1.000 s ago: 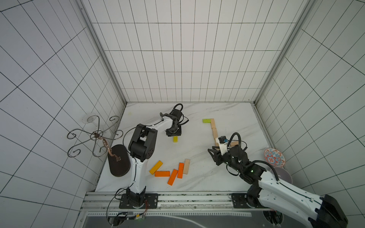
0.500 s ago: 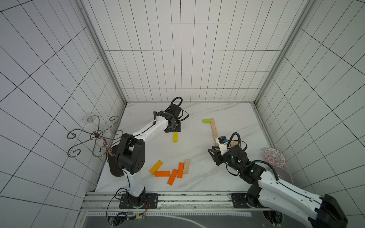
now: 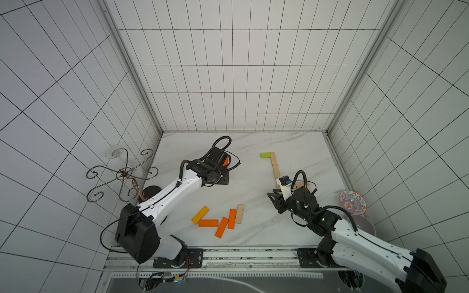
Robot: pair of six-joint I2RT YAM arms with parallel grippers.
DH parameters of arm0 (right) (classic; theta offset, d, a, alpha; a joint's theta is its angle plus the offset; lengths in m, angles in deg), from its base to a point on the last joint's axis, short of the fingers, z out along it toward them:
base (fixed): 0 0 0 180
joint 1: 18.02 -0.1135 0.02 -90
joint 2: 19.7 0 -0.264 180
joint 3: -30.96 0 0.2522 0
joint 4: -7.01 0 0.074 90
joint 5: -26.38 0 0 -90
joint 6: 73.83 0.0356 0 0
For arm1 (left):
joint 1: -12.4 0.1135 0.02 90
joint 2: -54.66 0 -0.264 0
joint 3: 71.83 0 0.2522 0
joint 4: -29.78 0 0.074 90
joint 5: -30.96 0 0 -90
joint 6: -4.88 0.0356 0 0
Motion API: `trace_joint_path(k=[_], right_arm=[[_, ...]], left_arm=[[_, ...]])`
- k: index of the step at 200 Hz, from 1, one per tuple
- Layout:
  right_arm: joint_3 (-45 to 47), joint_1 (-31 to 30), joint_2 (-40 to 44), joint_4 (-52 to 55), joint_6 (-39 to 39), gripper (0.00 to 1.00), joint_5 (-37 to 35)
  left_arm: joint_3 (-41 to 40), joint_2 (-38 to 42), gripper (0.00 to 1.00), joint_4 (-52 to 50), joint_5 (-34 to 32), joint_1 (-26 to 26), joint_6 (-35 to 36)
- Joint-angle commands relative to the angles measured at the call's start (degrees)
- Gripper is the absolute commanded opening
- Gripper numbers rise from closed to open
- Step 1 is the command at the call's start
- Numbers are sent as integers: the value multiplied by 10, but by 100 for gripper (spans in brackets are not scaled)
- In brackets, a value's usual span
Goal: Assemble a giraffe with building blocks
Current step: Pick up the building block from the center of the board.
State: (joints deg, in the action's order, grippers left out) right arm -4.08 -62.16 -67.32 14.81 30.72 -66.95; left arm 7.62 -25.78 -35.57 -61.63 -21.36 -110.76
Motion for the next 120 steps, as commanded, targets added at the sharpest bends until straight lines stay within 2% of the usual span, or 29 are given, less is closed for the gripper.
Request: trace_joint_path(k=[1, 50, 120], right_arm=[[-9, 3, 10, -10, 8, 39, 16], [0, -12, 6, -24, 17, 38, 10], [11, -24, -16, -58, 28, 39, 14]], left_arm=[[-34, 19, 58, 16, 15, -30, -25], [-109, 30, 58, 33, 14, -113, -77], [-175, 12, 57, 86, 40, -162, -119]])
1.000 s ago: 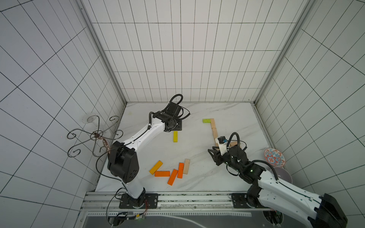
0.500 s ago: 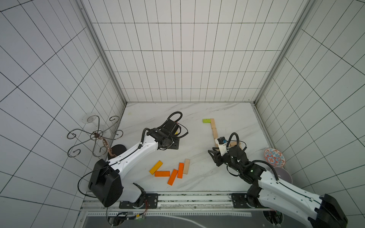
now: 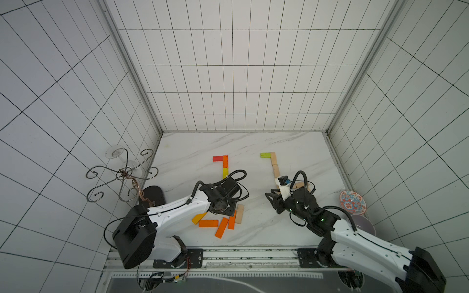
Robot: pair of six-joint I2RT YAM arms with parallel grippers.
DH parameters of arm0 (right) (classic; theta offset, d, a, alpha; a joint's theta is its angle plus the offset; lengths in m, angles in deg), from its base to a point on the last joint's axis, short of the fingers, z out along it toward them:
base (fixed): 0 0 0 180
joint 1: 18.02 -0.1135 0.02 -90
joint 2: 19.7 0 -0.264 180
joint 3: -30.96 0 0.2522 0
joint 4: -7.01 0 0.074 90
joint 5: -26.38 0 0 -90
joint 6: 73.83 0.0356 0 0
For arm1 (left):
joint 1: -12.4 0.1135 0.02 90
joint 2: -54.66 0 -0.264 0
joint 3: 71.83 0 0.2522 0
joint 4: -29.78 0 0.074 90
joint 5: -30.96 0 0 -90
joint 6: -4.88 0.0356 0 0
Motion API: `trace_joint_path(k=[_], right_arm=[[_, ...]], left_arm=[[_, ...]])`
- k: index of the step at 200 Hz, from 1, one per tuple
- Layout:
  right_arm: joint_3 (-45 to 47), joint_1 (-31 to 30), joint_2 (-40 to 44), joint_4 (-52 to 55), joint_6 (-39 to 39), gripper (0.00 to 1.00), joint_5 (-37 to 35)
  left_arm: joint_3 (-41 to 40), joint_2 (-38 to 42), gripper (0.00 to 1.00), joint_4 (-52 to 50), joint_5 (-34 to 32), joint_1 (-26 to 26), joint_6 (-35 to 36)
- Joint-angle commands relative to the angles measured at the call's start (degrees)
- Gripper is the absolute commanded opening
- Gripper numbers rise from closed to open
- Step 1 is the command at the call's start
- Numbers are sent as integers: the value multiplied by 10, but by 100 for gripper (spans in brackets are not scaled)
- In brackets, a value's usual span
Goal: Assemble a giraffe with building blocks
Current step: Pick up the building block from the center of the board.
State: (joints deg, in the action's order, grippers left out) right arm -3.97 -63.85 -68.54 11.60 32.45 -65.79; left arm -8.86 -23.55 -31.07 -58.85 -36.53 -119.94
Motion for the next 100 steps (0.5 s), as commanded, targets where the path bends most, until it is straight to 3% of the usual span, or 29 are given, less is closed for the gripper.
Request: trace_joint_path(k=[1, 36, 100], right_arm=[[10, -7, -4, -26, 10, 39, 2], [13, -8, -2, -26, 9, 39, 1], [22, -8, 7, -22, 10, 38, -6]], left_arm=[[-11, -11, 57, 42, 12, -10, -28], [-13, -45, 50, 67, 24, -13, -24], [40, -114, 51, 86, 30, -50, -21]])
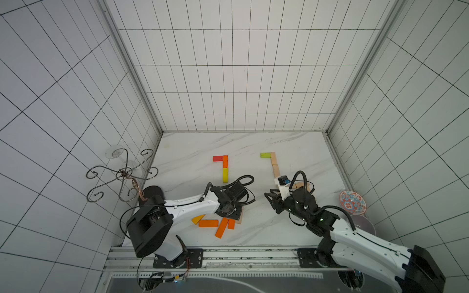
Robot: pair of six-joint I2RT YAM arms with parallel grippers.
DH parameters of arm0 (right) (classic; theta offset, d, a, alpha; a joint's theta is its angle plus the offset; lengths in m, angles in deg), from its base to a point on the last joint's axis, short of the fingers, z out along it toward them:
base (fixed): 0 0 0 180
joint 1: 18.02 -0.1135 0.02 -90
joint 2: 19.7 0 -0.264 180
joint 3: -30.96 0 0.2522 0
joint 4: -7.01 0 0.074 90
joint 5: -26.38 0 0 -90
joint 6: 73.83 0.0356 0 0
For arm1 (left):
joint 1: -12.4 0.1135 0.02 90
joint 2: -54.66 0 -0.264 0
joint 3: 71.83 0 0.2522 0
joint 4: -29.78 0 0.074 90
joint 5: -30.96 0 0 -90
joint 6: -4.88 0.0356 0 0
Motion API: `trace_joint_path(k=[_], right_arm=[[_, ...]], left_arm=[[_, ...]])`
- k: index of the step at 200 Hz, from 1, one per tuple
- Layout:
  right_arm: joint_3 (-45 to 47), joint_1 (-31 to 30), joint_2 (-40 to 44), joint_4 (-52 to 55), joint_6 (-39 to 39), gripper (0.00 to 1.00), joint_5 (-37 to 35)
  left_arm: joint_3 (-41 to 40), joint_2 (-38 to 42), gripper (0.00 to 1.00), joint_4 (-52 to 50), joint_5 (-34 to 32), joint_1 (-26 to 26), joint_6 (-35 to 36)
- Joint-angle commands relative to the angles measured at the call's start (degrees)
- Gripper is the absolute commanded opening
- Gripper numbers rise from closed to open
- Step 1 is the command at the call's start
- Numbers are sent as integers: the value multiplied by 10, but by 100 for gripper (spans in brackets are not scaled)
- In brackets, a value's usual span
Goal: Assemble a giraffe with building blocks
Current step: Pick up the building block from the center of the board, then assemble the building block at the center of the board.
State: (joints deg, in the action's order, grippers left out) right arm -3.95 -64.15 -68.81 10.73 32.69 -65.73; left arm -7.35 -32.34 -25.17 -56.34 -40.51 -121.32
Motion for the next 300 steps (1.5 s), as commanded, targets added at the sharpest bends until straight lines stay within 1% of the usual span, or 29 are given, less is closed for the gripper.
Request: trace_joint_path(k=[1, 72, 90, 109, 126, 144, 154, 177, 201, 238, 274, 300], right_arm=[[22, -5, 9, -13, 7, 38, -7], [24, -4, 20, -5, 9, 39, -14], [26, -5, 17, -7, 10, 39, -15], [29, -5, 16, -9, 10, 39, -15], [29, -5, 15, -11, 10, 39, -16], [30, -5, 15, -12, 9, 39, -17], [30, -5, 15, -13, 8, 39, -16], [30, -4, 13, -14, 6, 39, -17], [30, -4, 13, -14, 5, 38, -17], [32, -4, 17, -13, 5, 39, -18], [35, -4, 19, -12, 6, 39, -17], [35, -4, 25, -8, 6, 39, -19]], left_arm=[[25, -27, 51, 27, 5, -10, -7], [42, -89, 52, 42, 2, -14, -4], [47, -101, 50, 45, 3, -18, -4], [52, -110, 44, 46, 3, -23, -5], [54, -114, 36, 44, -5, -24, -7], [65, -121, 27, 26, -31, -21, -8], [72, -124, 24, 18, -43, -12, -5], [81, -121, 22, 15, -53, 29, 9], [102, -118, 22, 5, -58, 77, 30], [120, -124, 22, 8, -50, 130, 49], [134, -146, 23, 7, -50, 157, 58], [128, -149, 24, 7, -61, 170, 60]])
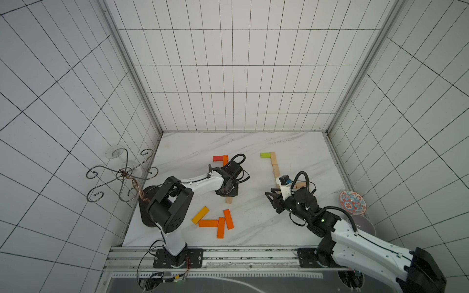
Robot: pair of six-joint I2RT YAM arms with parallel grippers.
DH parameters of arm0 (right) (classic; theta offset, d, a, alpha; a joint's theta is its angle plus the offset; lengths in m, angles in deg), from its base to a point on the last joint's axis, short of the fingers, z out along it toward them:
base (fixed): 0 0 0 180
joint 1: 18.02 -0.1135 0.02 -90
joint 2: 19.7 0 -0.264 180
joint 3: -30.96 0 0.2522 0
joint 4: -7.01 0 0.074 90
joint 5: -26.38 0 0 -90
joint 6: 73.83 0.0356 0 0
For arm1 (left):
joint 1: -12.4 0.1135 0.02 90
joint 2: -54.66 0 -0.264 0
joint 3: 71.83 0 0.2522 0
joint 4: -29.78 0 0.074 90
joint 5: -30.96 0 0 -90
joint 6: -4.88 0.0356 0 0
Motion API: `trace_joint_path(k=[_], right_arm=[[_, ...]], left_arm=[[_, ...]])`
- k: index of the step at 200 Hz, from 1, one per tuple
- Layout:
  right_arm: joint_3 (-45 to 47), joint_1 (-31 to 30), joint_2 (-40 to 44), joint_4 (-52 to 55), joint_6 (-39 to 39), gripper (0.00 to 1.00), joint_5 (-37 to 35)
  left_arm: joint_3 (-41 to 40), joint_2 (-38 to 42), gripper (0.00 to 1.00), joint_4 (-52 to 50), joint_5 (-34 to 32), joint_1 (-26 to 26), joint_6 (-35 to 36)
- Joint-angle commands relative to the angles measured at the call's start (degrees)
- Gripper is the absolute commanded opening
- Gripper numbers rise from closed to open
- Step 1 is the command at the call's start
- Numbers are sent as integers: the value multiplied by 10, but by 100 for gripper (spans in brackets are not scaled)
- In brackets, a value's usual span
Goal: Assemble a giraffe with building blocks
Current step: Assemble the building block at the center of the board.
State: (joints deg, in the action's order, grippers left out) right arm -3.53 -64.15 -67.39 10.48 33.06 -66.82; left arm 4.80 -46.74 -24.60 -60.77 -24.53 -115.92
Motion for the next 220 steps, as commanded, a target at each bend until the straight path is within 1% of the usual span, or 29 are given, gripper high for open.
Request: trace_joint_path(k=[1, 27, 37, 57, 69, 81, 108, 128, 162, 220], right_arm=[[31, -4, 11, -5, 3, 39, -8], [34, -4, 14, -4, 3, 39, -9], [34, -4, 13, -3, 3, 39, -10], [33, -4, 12, -4, 5, 39, -9], [32, -4, 12, -4, 5, 38, -9], [32, -4, 13, -3, 5, 39, -10], [32, -4, 14, -2, 5, 39, -11], [32, -4, 10, -3, 6, 39, -10], [29, -4, 4, -6, 7, 39, -8], [29, -4, 3, -5, 4, 39, -10]], left_arm=[[7, -5, 24, 1, -17, 10, 6], [-2, -3, 25, 2, -23, 18, 6], [-3, -3, 30, 4, -23, 22, 6], [-3, -7, 44, 3, -22, 26, 10], [-3, -7, 46, 4, -23, 26, 10], [-3, -5, 46, 4, -23, 27, 10], [-1, -4, 32, 3, -21, 35, 14], [4, -5, 28, 4, -20, 41, 17], [17, -21, 26, 6, -15, 52, 20], [32, -41, 28, 12, -6, 56, 20]])
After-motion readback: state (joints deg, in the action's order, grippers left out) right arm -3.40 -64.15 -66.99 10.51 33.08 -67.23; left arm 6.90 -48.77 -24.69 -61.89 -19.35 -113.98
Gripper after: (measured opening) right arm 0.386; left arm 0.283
